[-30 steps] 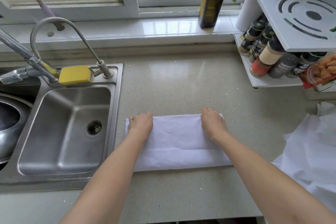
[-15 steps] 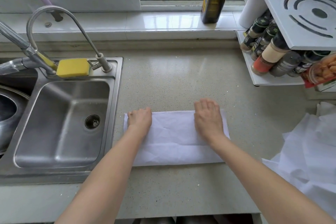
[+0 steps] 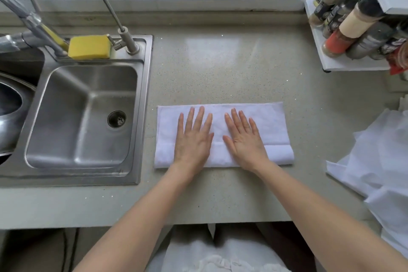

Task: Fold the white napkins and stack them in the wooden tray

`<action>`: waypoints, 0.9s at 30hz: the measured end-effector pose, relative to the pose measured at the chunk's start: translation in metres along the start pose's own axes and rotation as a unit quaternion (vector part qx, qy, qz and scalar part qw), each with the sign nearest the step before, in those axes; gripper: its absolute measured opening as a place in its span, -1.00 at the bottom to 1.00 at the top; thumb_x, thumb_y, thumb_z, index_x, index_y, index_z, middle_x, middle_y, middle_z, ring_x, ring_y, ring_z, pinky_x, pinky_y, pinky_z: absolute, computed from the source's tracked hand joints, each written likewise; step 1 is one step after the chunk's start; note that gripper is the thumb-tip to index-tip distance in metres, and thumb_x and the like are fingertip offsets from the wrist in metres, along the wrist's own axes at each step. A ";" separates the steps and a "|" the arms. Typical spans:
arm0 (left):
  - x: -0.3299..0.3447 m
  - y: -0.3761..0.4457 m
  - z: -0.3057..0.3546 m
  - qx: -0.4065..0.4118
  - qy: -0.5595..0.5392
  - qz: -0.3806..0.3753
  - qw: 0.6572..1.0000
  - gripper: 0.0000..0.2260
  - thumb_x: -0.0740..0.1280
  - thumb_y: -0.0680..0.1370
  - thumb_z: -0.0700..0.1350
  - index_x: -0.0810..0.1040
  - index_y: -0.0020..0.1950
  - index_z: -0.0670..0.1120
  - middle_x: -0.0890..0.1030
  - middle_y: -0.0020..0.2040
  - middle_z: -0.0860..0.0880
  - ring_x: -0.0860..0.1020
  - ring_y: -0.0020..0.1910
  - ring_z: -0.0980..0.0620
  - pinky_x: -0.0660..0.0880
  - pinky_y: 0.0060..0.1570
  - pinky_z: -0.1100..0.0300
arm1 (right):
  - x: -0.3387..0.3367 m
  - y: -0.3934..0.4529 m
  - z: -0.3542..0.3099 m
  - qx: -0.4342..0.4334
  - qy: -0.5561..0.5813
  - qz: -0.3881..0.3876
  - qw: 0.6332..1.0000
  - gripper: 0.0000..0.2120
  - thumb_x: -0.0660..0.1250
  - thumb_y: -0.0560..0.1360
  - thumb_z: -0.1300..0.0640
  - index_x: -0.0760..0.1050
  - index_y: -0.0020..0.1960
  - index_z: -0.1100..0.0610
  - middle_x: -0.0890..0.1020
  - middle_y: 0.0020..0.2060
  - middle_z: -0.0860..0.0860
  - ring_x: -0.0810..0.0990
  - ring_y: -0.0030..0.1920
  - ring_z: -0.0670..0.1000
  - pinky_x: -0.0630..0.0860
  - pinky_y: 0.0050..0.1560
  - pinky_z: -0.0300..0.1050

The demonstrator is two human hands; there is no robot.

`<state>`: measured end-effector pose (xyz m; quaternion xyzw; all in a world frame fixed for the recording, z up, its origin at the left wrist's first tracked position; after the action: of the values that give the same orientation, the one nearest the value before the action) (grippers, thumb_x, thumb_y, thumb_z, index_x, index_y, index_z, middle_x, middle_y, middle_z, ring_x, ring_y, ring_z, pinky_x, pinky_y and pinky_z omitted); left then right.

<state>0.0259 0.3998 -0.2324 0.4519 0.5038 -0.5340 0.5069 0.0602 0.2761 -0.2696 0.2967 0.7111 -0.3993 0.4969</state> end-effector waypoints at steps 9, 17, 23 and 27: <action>0.039 -0.024 -0.007 -0.051 -0.011 -0.052 0.997 -0.45 -0.24 0.58 0.11 -0.10 0.56 0.00 -0.05 0.58 -0.02 -0.06 0.55 -0.11 -0.19 0.46 -0.14 | 0.018 -0.040 -0.034 -0.031 0.011 0.059 0.998 -0.45 -0.08 0.61 -0.10 0.06 0.55 0.08 0.06 0.54 0.01 0.01 0.54 0.01 -0.15 0.50 -0.03; 0.044 -0.029 -0.007 -0.044 -0.003 -0.076 0.996 -0.48 -0.20 0.63 0.10 -0.26 0.55 0.02 -0.24 0.57 0.00 -0.25 0.54 -0.09 -0.28 0.47 -0.15 | 0.006 -0.079 0.090 0.234 0.009 0.040 0.971 -0.42 -0.20 0.61 -0.15 -0.24 0.55 0.04 -0.22 0.54 0.05 -0.26 0.53 0.01 -0.29 0.50 -0.03; 0.040 -0.027 -0.003 -0.026 -0.017 -0.075 0.997 -0.41 -0.34 0.53 0.15 -0.21 0.56 0.02 -0.20 0.57 0.01 -0.21 0.54 -0.06 -0.31 0.45 -0.10 | 0.005 -0.050 -0.031 0.057 0.057 0.054 0.995 -0.45 -0.11 0.63 -0.10 -0.12 0.56 0.06 -0.12 0.55 0.01 -0.17 0.54 0.00 -0.33 0.46 -0.11; 0.040 -0.048 -0.031 0.031 -0.022 -0.083 0.996 -0.42 -0.36 0.52 0.19 -0.29 0.52 0.04 -0.31 0.53 0.03 -0.27 0.53 0.00 -0.31 0.48 -0.04 | 0.020 -0.058 -0.024 0.072 0.018 0.023 0.997 -0.45 -0.19 0.63 -0.13 -0.27 0.54 -0.01 -0.26 0.52 -0.06 -0.33 0.50 -0.07 -0.38 0.46 -0.08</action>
<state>-0.0255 0.4258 -0.2709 0.4118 0.5112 -0.5997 0.4576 -0.0049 0.2687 -0.2679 0.3558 0.6821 -0.4325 0.4702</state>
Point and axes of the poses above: each hand's wrist, its own y-axis towards the middle knuckle, its own x-axis out of the palm, z = x × y, the point moved 9 cm from there along y, towards the middle knuckle
